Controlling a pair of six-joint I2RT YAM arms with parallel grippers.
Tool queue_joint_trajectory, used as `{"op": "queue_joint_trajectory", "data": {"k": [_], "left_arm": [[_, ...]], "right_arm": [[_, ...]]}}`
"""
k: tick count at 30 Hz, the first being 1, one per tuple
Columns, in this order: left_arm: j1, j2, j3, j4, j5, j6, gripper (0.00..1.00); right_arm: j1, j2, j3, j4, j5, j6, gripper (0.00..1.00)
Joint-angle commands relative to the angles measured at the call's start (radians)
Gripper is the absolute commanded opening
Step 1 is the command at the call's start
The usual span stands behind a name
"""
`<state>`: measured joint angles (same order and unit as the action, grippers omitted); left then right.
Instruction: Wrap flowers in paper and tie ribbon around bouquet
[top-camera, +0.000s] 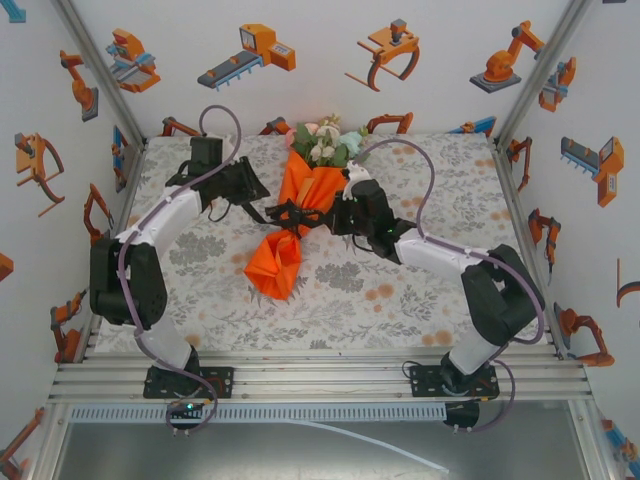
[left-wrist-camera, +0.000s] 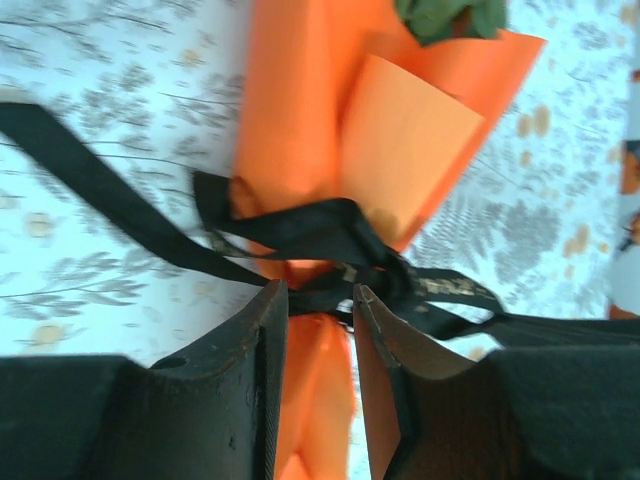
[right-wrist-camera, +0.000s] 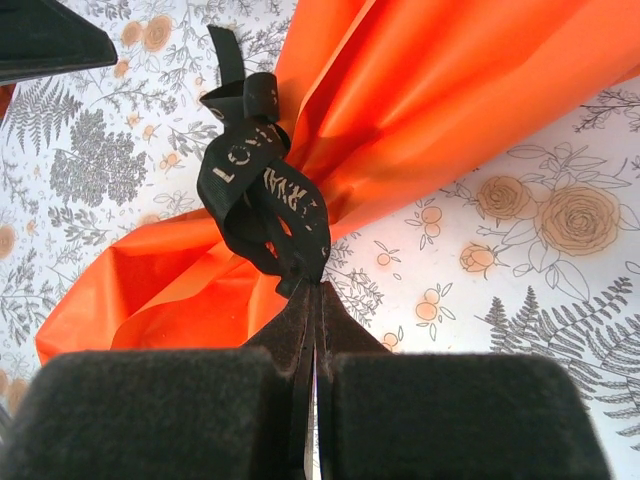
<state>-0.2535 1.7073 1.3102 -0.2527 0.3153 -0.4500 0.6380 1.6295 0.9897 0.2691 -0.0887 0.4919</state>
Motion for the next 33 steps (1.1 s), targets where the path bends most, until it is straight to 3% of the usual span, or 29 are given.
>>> {"op": "queue_joint_trajectory", "data": {"k": [1, 4, 8, 14, 19, 23, 28, 33], "left_arm": [[0.010, 0.059, 0.051, -0.112, -0.109, 0.165, 0.35], [0.012, 0.124, 0.061, -0.086, -0.072, 0.251, 0.39], [0.024, 0.198, 0.101, -0.057, 0.054, 0.260, 0.55], [0.043, 0.290, 0.143, 0.000, 0.143, 0.041, 0.60], [0.045, 0.311, 0.084, 0.101, 0.279, -0.139, 0.52], [0.047, 0.285, 0.036, 0.076, 0.249, -0.152, 0.48], [0.053, 0.268, 0.047, -0.076, 0.037, -0.079, 0.49], [0.062, 0.283, 0.060, -0.056, 0.121, -0.090, 0.47]], "right_arm": [[-0.006, -0.021, -0.006, -0.007, 0.018, -0.018, 0.00], [-0.006, -0.021, 0.005, -0.015, 0.015, -0.025, 0.00], [-0.005, -0.021, 0.024, -0.043, 0.008, -0.037, 0.00], [-0.006, -0.016, 0.033, -0.048, 0.003, -0.041, 0.00], [-0.006, -0.010, 0.042, -0.057, 0.000, -0.044, 0.00], [-0.006, -0.007, 0.046, -0.062, 0.007, -0.048, 0.00], [-0.006, 0.001, 0.054, -0.057, -0.001, -0.042, 0.00], [-0.006, 0.000, 0.054, -0.059, -0.002, -0.042, 0.00]]}}
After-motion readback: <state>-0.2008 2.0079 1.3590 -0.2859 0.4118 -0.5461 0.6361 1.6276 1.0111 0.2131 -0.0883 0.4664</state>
